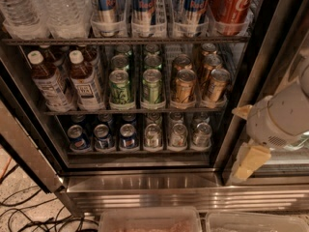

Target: Pick pepsi can from bottom shelf of fridge

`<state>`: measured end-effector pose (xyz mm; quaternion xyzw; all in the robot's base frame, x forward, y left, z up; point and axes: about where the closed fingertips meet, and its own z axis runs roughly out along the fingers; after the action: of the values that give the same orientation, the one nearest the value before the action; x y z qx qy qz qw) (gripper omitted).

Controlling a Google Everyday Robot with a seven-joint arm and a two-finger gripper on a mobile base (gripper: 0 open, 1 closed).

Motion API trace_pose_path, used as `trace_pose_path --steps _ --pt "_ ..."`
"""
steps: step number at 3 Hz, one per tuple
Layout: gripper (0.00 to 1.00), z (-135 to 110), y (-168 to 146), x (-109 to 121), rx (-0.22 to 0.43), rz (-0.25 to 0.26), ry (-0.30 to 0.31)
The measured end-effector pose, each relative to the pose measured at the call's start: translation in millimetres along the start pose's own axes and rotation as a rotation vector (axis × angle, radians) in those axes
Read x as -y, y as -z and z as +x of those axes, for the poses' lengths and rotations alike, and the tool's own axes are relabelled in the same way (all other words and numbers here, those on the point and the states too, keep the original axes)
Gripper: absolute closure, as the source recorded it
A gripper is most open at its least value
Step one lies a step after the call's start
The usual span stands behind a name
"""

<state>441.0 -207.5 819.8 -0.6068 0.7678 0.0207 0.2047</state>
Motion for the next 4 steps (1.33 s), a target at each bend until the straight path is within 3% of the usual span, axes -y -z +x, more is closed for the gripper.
trace_pose_path --steps 1,2,3,4 --pt "0.00 -9.0 -37.0 -5.4 0.122 -0.009 0.005" --pt "0.00 -26.9 -71.3 -19.5 0.314 -0.034 0.002" --pt "0.00 -43.8 -88.7 -47.2 0.502 -0.090 0.019" --pt "0.00 -47.5 -88.8 -48.0 0.523 -0.085 0.043"
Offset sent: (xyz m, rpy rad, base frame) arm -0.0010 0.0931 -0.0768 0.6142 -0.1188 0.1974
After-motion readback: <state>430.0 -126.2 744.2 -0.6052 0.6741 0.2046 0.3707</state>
